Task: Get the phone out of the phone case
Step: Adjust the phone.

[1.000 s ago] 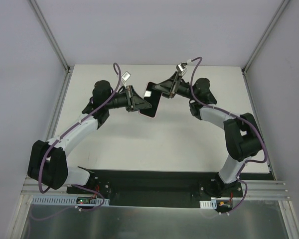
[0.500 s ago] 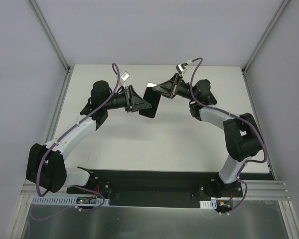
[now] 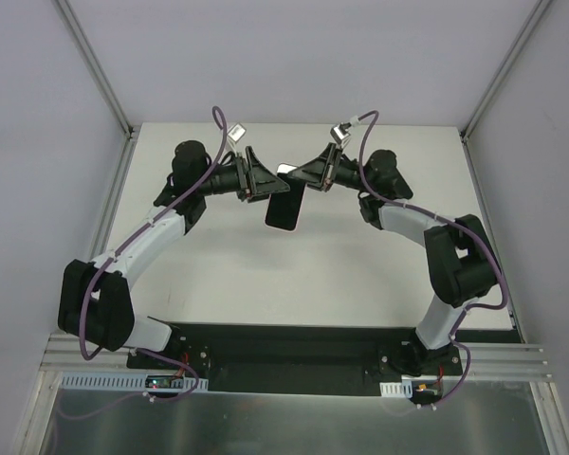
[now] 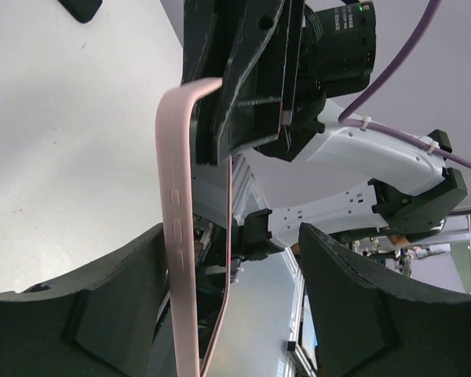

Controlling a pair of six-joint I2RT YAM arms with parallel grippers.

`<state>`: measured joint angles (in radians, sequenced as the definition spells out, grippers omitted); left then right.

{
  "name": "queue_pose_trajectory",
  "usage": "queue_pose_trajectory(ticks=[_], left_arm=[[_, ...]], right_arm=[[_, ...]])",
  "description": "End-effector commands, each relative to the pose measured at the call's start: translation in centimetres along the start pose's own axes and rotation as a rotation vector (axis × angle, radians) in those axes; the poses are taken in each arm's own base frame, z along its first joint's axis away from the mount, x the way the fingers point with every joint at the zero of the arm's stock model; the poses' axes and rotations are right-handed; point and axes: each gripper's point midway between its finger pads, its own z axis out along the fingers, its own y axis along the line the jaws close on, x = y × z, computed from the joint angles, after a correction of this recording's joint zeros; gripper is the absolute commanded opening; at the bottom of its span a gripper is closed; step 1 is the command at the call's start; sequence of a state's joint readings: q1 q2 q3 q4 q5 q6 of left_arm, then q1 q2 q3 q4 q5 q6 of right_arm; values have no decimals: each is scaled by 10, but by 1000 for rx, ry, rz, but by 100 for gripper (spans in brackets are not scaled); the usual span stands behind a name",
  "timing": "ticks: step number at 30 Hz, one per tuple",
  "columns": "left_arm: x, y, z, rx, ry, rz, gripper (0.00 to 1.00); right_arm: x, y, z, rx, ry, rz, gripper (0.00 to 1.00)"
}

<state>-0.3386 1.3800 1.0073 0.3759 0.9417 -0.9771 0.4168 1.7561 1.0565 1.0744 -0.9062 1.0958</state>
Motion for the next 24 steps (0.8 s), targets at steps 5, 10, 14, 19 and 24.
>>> queue_pose_trajectory(ticks=[5,10,14,19,24], left_arm=[[-17,-28,2,91,6,103,51],[-12,-24,2,90,19,96,33],[-9,-18,2,80,23,79,17],[-7,-16,1,73,17,72,0],[-15,-7,-1,44,-16,35,0]], right_arm=[[2,36,11,-85,33,-111,1],[-1,35,12,-73,28,-110,1],[-4,36,14,-71,25,-116,1],[-7,32,16,-33,29,-124,3],[-14,23,6,56,9,-96,90]])
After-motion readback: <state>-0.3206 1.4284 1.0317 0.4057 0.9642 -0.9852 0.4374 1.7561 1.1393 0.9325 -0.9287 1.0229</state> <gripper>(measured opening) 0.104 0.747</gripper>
